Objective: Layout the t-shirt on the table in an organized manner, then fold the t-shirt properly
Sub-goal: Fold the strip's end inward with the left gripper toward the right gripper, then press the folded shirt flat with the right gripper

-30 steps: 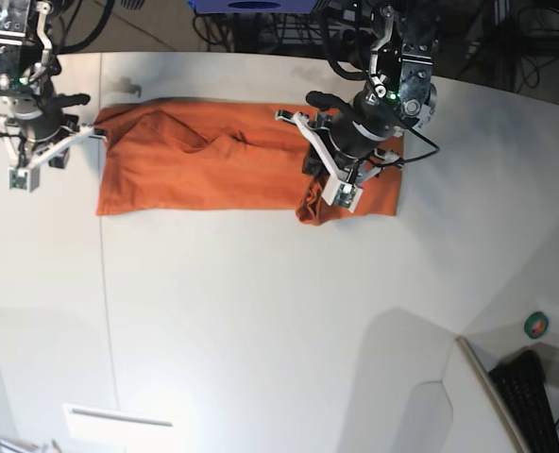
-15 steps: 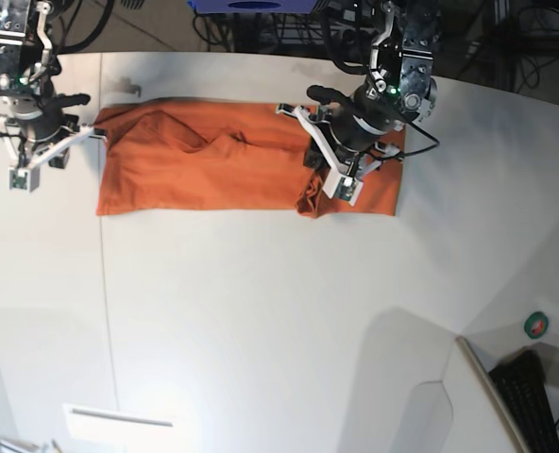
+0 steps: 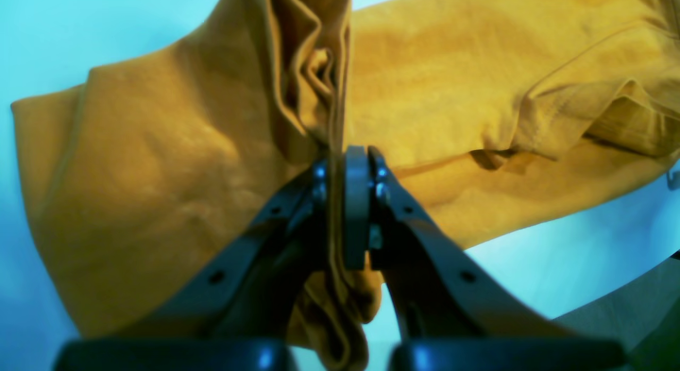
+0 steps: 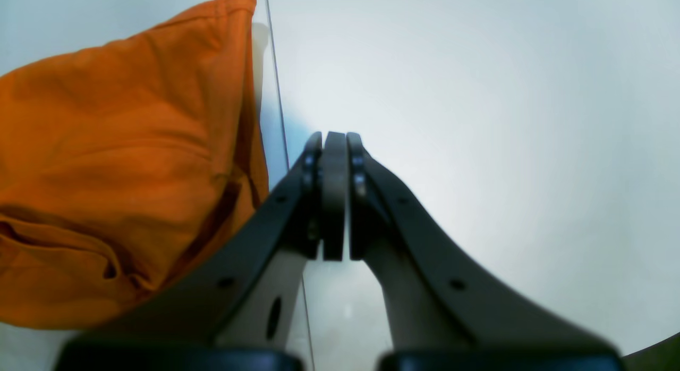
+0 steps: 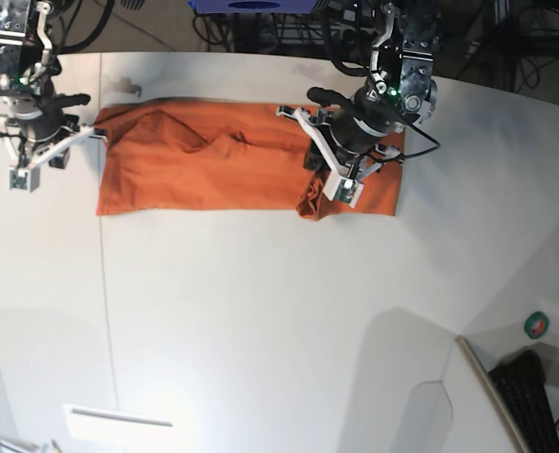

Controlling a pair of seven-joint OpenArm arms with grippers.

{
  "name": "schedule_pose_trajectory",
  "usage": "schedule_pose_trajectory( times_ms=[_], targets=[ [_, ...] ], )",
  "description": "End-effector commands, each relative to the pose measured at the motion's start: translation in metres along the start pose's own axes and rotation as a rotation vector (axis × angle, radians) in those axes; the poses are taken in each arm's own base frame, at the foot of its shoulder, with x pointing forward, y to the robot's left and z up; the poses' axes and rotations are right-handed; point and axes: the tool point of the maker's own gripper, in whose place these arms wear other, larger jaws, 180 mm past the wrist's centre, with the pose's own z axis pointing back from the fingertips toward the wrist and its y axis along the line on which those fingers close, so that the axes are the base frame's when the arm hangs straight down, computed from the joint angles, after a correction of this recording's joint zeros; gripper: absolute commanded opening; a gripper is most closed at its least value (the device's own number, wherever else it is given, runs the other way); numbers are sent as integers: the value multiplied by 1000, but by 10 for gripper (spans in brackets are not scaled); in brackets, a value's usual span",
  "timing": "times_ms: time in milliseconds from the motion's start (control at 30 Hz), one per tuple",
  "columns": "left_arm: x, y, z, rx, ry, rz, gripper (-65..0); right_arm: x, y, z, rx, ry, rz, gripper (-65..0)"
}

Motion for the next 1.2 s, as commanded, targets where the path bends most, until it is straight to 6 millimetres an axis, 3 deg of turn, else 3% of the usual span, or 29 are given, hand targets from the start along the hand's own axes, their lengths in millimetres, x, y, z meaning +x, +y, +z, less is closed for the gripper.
schedule_pose_trajectory(
  times_ms=[0,333,467,633,767,967,1067,1167],
  targets=[
    [13,-1,2,-5,-45,-1,-650,11,-3,2,-6,-40,7,-650],
    [12,-29,-2,-73,-33,-67,-650,11,-3,2,-6,-40,7,-650],
    [12,-26,-1,-68,-34,-62,-456,12,-3,3,-7,-40,7,-650],
    [12,-31,-2,-80,-36,-61,-327,11,-3,2,-6,-40,7,-650],
    [14,-32,-2,-83,-41,-57,-263,11,-3,2,-6,-38,7,-650],
    [39,-36,-1,-85,-103,-42,-229,8,-3,3,-4,-30,10,-650],
    [48,-19,12,-36,-141,-33,-229,11,-2,9,-3,-45,17,-650],
    [38,34,34,103,-151,41,-270,23,2,19,3,-83,30,-650]
  ],
)
